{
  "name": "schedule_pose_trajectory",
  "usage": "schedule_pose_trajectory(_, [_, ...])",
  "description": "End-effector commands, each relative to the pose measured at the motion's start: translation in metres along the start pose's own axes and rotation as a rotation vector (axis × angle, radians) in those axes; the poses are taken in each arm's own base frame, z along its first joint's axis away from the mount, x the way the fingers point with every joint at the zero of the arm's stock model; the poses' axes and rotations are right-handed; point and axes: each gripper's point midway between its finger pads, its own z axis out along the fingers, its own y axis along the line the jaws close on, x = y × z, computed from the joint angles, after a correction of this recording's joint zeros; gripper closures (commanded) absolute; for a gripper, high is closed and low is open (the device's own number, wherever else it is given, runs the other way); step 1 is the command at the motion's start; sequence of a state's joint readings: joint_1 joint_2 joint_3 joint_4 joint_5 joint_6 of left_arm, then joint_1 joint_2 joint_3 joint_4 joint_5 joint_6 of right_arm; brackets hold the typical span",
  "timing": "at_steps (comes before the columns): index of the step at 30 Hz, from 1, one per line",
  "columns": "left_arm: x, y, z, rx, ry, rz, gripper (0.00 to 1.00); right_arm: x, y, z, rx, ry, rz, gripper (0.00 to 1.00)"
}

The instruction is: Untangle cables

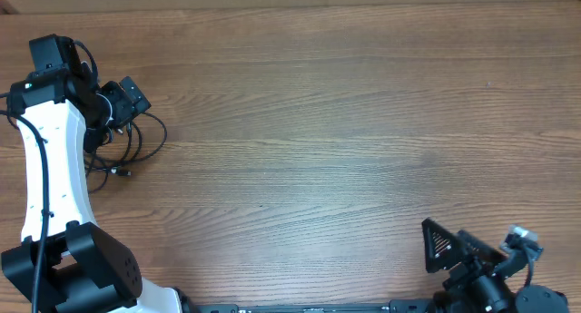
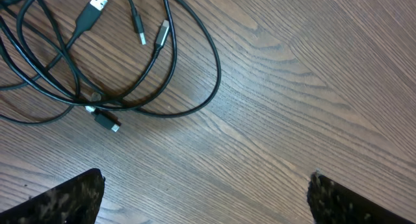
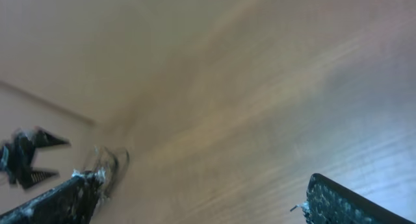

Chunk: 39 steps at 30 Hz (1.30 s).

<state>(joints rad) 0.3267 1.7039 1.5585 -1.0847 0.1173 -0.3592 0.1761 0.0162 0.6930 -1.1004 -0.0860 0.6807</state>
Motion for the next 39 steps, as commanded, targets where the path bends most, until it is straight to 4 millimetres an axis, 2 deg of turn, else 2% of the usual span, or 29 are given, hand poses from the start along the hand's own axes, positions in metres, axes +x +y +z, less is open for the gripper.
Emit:
schedule_pose_trajectory(1, [-0.002, -0.005, -0.002, 0.011, -0.007, 0.015, 0.01, -0.034, -0.001, 0.0, 0.027, -0.18, -0.008, 0.0])
schedule_pose_trajectory(3, [-0.002, -0.005, -0.002, 0.011, -0.007, 0.015, 0.0, -0.055, 0.007, -0.001, -0.002, -0.277, -0.022, 0.0])
schedule_pose_trajectory(6, [-0.002, -0.005, -0.002, 0.011, -0.007, 0.015, 0.0, -0.081, 0.032, 0.001, -0.097, -0.408, -0.147, 0.0])
schedule_pose_trajectory(9, [-0.002, -0.005, -0.002, 0.011, -0.007, 0.015, 0.0, -0.1, 0.051, 0.001, -0.178, -0.533, -0.232, 0.0])
schedule_pose_trajectory(12, [-0.002, -0.005, -0.002, 0.011, -0.007, 0.015, 0.0, -0.109, 0.066, 0.002, -0.252, -0.631, -0.33, 0.0])
schedule_pose_trajectory(18, [-0.002, -0.005, -0.002, 0.011, -0.007, 0.014, 0.0, -0.104, 0.084, 0.008, -0.372, -0.775, -0.541, 0.0])
schedule_pose_trajectory(24, [-0.002, -0.005, -0.002, 0.011, -0.007, 0.015, 0.0, -0.088, 0.066, 0.032, -0.368, -0.801, -0.575, 0.0])
schedule_pose_trajectory(27, [-0.002, -0.005, -0.002, 0.011, -0.007, 0.015, 0.01, -0.075, 0.05, 0.051, -0.342, -0.752, -0.574, 0.0])
schedule_pose_trajectory(35, [-0.002, -0.005, -0.002, 0.011, -0.007, 0.015, 0.0, -0.05, 0.022, 0.083, -0.27, -0.62, -0.57, 0.0])
schedule_pose_trajectory(39, [-0.002, -0.005, -0.002, 0.011, -0.007, 0.014, 0.0, -0.032, 0.0, 0.102, -0.196, -0.501, -0.562, 0.0])
